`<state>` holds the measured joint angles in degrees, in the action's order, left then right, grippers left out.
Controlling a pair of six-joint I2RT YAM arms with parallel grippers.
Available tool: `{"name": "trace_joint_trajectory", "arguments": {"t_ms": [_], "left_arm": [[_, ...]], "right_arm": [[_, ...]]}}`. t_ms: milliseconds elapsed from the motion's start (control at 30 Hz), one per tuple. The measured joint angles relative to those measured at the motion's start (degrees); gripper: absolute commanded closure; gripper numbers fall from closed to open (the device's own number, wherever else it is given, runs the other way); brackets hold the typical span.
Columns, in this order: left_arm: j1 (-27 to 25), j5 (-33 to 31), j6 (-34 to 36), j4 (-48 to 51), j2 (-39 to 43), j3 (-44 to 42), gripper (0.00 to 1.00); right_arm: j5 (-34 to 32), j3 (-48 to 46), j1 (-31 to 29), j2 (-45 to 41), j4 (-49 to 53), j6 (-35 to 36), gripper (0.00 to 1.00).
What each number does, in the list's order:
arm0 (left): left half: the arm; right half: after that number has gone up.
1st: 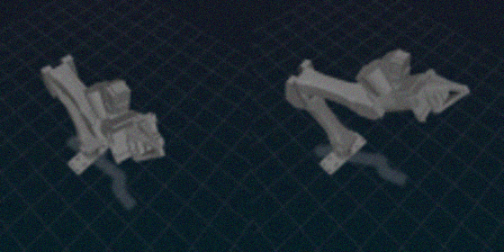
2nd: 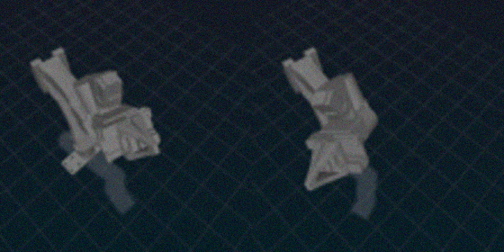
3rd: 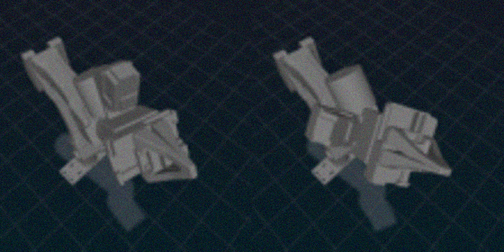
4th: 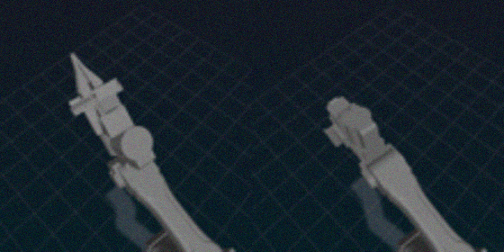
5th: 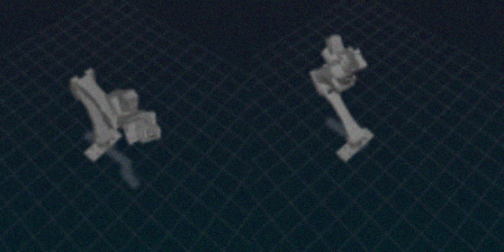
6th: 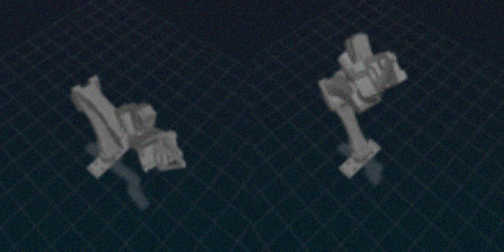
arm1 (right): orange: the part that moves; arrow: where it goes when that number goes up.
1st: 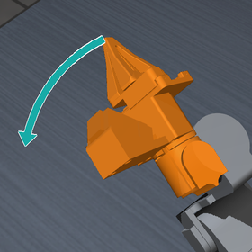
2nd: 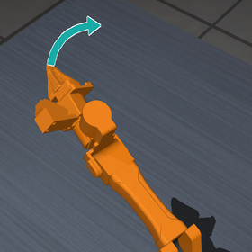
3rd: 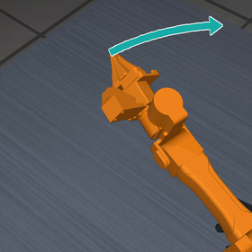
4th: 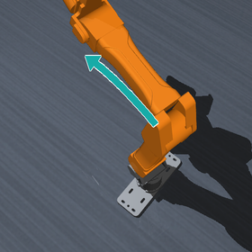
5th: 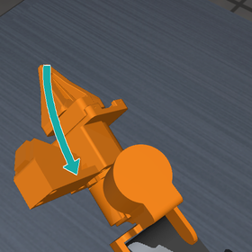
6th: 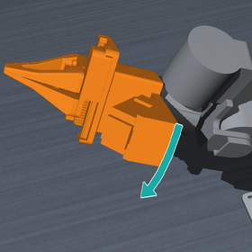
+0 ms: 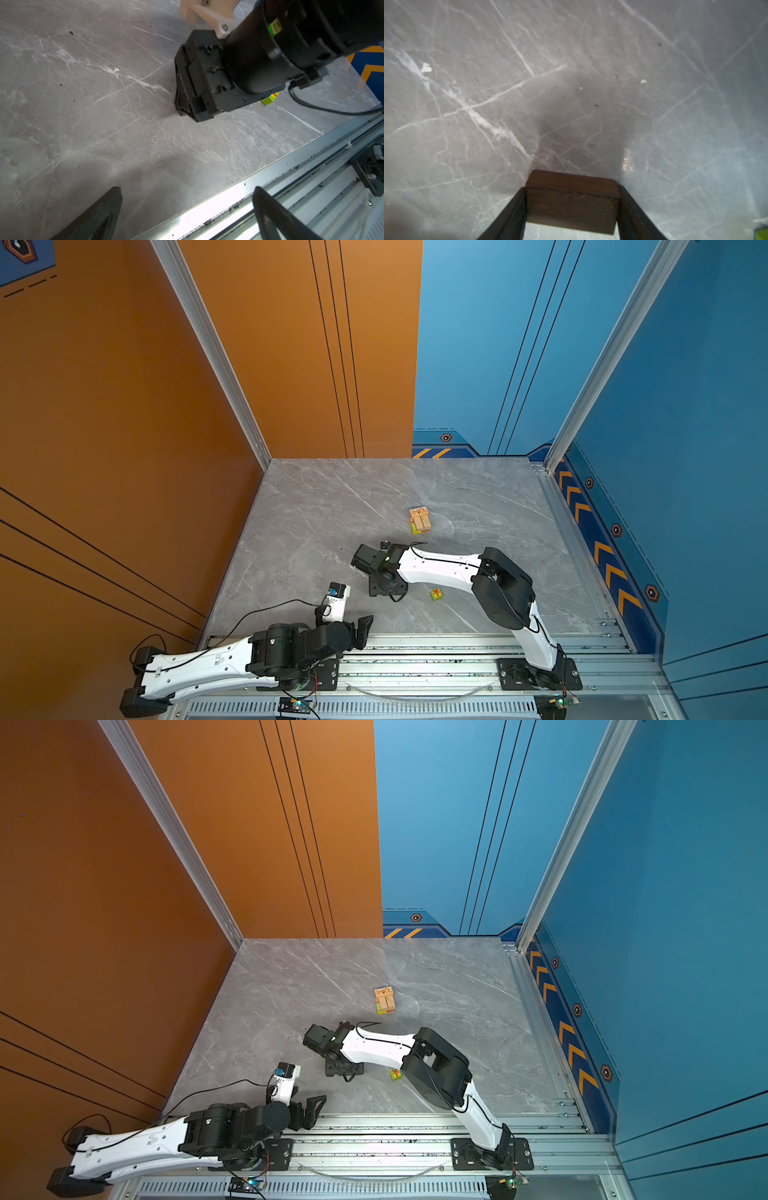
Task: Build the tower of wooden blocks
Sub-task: 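Close the right gripper on the dark brown block, then lift the dark brown block and carry it toward the stack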
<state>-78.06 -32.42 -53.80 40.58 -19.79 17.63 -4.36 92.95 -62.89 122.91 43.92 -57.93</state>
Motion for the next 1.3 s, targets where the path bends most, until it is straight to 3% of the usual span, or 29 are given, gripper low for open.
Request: {"name": "trace_joint_trajectory", "arguments": {"t_ms": [767,1300], "left_arm": [[1.27,0.04,3.43,1.05,-2.23,1.36,0.02],[8.02,1.14,7.04,0.79,-8.20,6.21,0.02]], "right_arm": [[-0.17,-2.56,2.08,-1.77,-0.55,4.59,0.47],[-0.63,-5.84,7.58,-7.85,0.15,10.25,0.49]]}}
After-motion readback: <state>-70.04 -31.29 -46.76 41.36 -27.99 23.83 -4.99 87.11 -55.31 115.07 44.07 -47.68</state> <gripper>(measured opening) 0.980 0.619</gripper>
